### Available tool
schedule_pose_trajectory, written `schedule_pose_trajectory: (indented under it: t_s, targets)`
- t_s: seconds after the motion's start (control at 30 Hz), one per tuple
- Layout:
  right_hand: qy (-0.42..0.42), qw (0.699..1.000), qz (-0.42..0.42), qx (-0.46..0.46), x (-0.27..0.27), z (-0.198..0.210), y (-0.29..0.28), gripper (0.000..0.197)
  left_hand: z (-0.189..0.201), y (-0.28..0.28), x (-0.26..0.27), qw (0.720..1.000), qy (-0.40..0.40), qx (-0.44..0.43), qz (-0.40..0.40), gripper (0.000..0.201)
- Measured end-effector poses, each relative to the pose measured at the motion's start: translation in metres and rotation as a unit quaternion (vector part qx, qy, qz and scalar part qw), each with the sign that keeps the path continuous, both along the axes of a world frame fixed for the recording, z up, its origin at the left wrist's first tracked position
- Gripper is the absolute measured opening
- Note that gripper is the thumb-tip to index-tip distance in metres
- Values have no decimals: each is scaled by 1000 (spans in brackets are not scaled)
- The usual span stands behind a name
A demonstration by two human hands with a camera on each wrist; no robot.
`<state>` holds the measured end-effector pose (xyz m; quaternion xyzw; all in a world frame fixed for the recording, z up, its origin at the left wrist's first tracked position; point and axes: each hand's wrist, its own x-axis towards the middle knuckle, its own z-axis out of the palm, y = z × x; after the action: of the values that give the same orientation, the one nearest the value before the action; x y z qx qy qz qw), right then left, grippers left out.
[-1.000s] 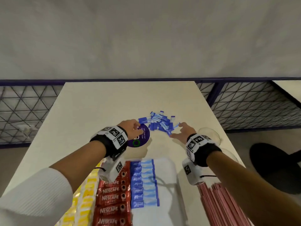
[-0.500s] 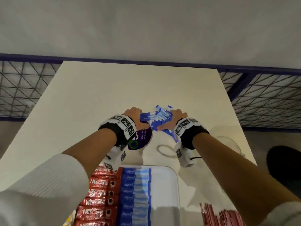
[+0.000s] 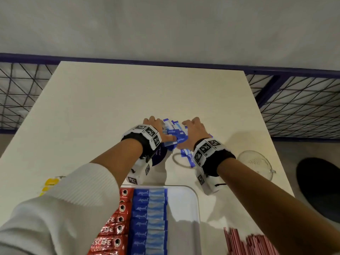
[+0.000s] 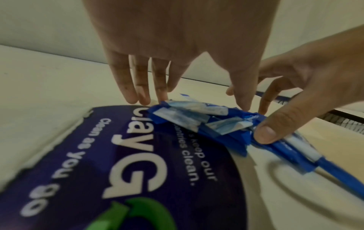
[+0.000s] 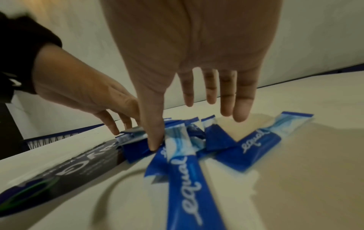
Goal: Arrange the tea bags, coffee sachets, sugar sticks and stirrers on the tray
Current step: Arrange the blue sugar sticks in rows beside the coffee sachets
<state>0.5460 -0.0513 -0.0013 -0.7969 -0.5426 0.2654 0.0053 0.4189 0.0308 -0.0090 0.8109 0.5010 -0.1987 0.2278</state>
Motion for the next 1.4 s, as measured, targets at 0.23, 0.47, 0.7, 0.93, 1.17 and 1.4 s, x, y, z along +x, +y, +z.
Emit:
schedule_pose_trajectory:
  t_s: [0.23, 0.47, 0.7, 0.93, 1.17, 1.4]
  targets:
    - [5, 997, -26, -78, -5, -6, 4, 58, -8, -15, 14, 999, -48, -14, 13, 70]
    - [55, 996, -66, -38, -8, -6, 3, 20, -8, -18, 19, 998, -51, -42, -3, 50]
    - [31, 995, -60, -69, -7, -11, 3, 34, -10, -27, 13, 1000, -12, -6, -15, 53]
    - [75, 993, -40, -87, -2, 0, -4, 28, -11, -26, 9, 999, 2, -18, -31, 26]
    - [104, 990, -91, -24, 9, 2, -8, 34, 0, -30, -2, 997, -67, -22, 26, 37]
    - [165, 973, -144, 68, 11, 18, -11, 57, 12, -30, -11, 972, -206, -36, 105, 37]
